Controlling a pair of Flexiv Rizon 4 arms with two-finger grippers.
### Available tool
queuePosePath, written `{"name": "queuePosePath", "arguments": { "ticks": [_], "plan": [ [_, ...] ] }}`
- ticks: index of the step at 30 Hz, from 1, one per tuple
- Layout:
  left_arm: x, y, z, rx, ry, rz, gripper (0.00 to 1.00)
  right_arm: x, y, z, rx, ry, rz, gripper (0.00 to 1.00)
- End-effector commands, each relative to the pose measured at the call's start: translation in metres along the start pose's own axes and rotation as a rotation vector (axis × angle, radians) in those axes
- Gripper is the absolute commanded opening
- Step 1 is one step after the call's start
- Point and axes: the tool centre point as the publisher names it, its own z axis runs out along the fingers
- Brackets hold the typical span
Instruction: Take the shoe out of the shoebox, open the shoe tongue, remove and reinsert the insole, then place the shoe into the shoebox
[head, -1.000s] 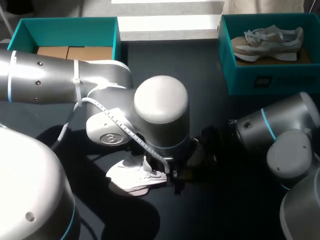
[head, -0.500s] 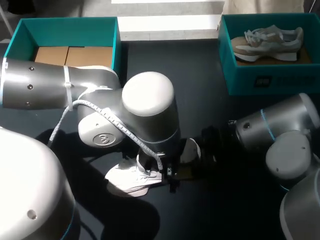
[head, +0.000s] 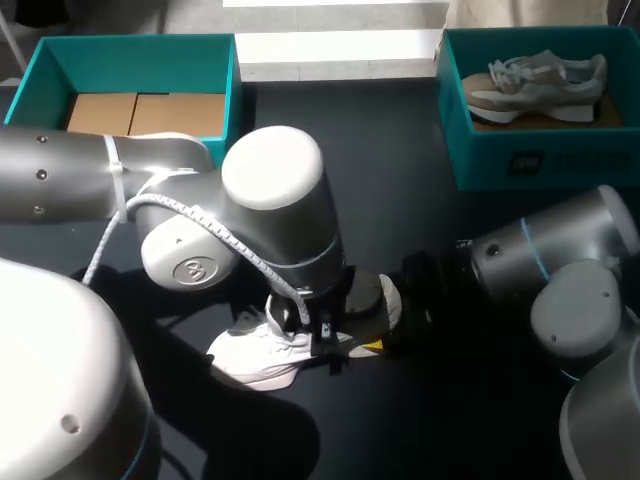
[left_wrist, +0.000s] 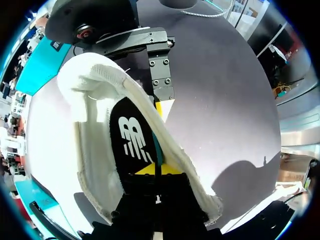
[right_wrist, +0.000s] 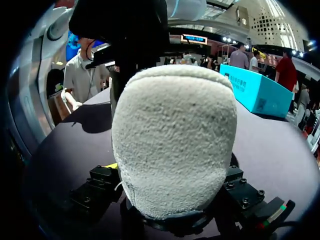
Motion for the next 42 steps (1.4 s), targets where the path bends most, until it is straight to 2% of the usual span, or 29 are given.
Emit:
{"name": "queuePosePath", "arguments": {
  "ticks": [1,8,21,42],
  "plan": [
    [0.002,0.009,-0.011,0.015,0.003,0.005,0.00,-0.004,-0.003,0.005,0.002,-0.004,0.000,0.00],
    [-0.006,0.012,-0.022,0.018,0.012,0.016,0.00,-0.004,-0.003,0.005,0.002,-0.004,0.000,0.00],
    [-0.027,0.020,-0.052,0.075,0.064,0.040,0.00,-0.004,-0.003,0.005,0.002,-0.004,0.000,0.00],
    [-0.030,0.024,-0.088,0.112,0.049,0.054,0.00,-0.004,-0.003,0.005,0.002,-0.004,0.000,0.00]
  ]
}}
